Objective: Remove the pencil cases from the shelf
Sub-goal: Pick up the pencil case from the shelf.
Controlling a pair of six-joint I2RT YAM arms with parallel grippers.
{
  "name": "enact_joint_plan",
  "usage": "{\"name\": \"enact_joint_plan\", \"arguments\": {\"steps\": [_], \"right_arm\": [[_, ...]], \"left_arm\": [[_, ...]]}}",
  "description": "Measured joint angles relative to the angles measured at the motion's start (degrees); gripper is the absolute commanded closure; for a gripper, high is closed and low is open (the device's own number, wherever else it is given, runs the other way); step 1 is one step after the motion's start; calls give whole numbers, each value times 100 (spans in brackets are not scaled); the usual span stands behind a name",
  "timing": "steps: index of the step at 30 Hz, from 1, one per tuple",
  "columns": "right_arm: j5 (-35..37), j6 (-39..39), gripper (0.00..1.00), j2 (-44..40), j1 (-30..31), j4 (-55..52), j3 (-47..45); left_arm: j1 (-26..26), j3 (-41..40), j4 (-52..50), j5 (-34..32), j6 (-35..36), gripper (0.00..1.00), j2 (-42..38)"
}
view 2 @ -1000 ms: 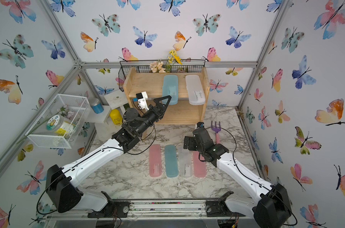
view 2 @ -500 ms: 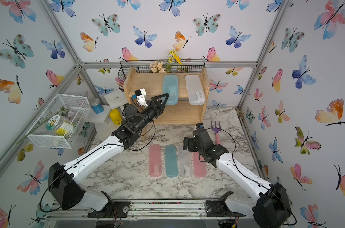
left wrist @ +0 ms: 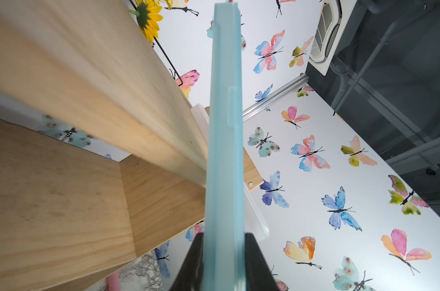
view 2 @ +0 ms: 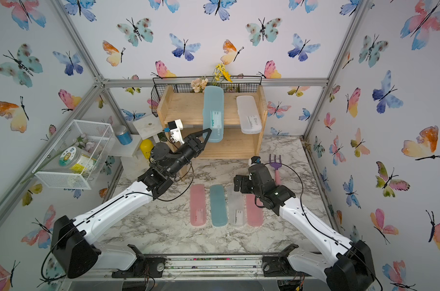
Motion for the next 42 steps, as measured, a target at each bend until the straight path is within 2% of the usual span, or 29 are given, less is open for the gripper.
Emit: {"name": "enact_joint_plan", "arguments": {"steps": [4, 9, 14, 17, 21, 29, 42], "right_arm": [[-452, -68, 1, -564, 22, 168, 472], [-824, -63, 1, -507, 448, 498, 1272], [-1207, 111, 1, 138, 1071, 938, 1729], [-1370, 273, 1, 638, 1392, 1163, 1875], [-1453, 439, 1, 1259, 1746, 1300, 2109], [-1475, 595, 1, 1834, 2225, 1578, 2422], [-1510, 629, 1, 2345, 2253, 1823, 2680]], "left_arm": [[-393, -1180, -168, -660, 1069, 91, -1178], [-1257, -2555, -380, -1860, 2260, 92, -2610], [-2245, -3432, -647, -3414, 3235, 92, -3639], [-2765, -3709, -706, -4142, 3560, 93, -3980], [-3191, -3860, -713, -4863, 3862, 94, -4118], [-3335, -3866, -723, -5421, 4072, 93, -4013], [-3351, -3912, -789, -5547, 4059, 94, -4210]]}}
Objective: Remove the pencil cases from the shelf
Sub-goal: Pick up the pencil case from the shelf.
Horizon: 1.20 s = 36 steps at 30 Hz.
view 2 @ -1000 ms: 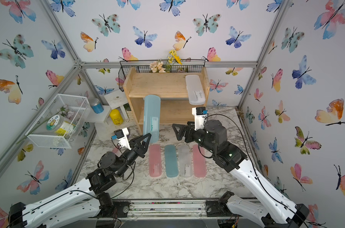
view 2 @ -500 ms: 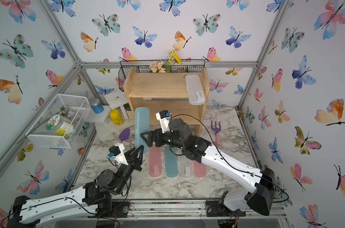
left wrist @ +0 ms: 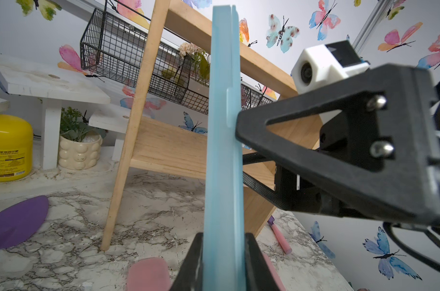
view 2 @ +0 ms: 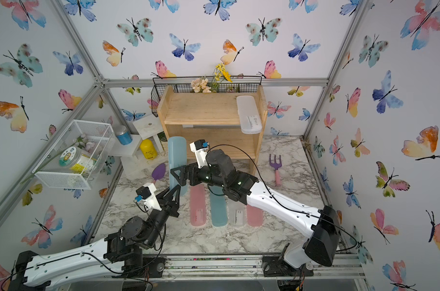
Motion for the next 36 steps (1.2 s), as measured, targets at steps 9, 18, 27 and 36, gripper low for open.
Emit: {"name": "enact_joint_plan", "arguments": {"steps": [9, 18, 27, 36], "right_arm": [[-50, -2, 1, 166, 68, 22, 190], [-42, -9, 1, 398, 247, 7, 374], [83, -50, 12, 501, 291, -205, 538], [289, -37, 18, 531, 302, -306, 562]], "left_arm": [[0, -2, -9, -87, -74, 93, -42], [-7, -2, -181, -168, -151, 93, -44], [-7, -2, -247, -166, -184, 89, -68], [-7, -4, -363, -170, -315, 32, -149]]}}
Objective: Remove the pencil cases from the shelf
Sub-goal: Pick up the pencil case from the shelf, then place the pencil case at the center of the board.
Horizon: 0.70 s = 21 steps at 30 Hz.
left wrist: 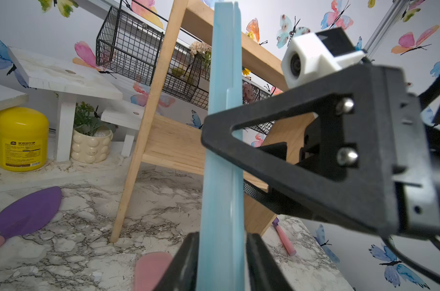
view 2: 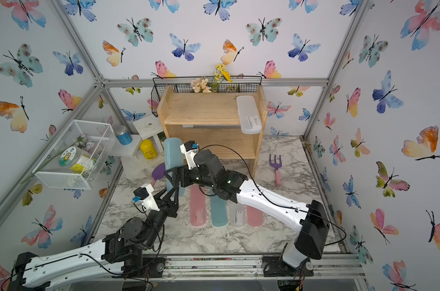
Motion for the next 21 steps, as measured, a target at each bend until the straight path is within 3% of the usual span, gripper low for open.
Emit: {"name": "enact_joint_plan", "arguments": {"steps": [2, 6, 15, 21], "right_arm": [[87, -24, 19, -15, 0, -28, -11], [409, -179, 18, -273, 0, -164, -238], [1327, -597, 17, -1373, 0, -748, -1379], [1047, -214, 20, -1285, 46, -909, -2472]], "left_arm": [[0, 0, -81, -4, -7, 20, -22], [0, 50, -313, -48, -61, 10, -63], [0, 337, -997, -361, -205, 4, -284], [0, 1202, -1899, -968, -389, 0, -267]]}}
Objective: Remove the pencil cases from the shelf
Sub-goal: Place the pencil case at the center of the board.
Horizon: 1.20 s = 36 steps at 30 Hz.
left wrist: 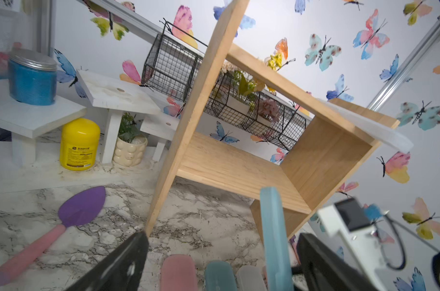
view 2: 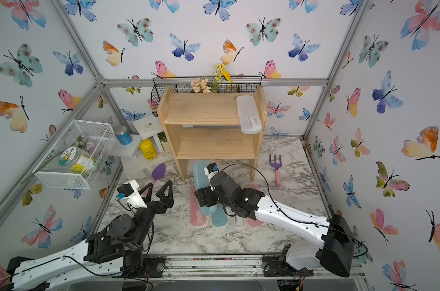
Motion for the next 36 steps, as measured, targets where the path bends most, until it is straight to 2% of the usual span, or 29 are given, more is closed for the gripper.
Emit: {"name": "enact_joint_plan", "arguments": {"steps": [4, 9, 23, 36], "right_arm": [[-109, 330, 20, 634, 389, -11, 9], [-254, 752, 19, 1718, 914, 55, 758], [-398, 1722, 17, 4089, 933, -26, 2673], [168, 1950, 13, 4889, 933, -417, 3755]], "left_arm": [[0, 820, -654, -496, -72, 1, 398], [0, 1401, -1412, -946, -267, 1, 883], [0, 831, -2240, -1414, -1047, 1, 444], [0, 763, -2507, -1414, -1373, 1, 409]]}}
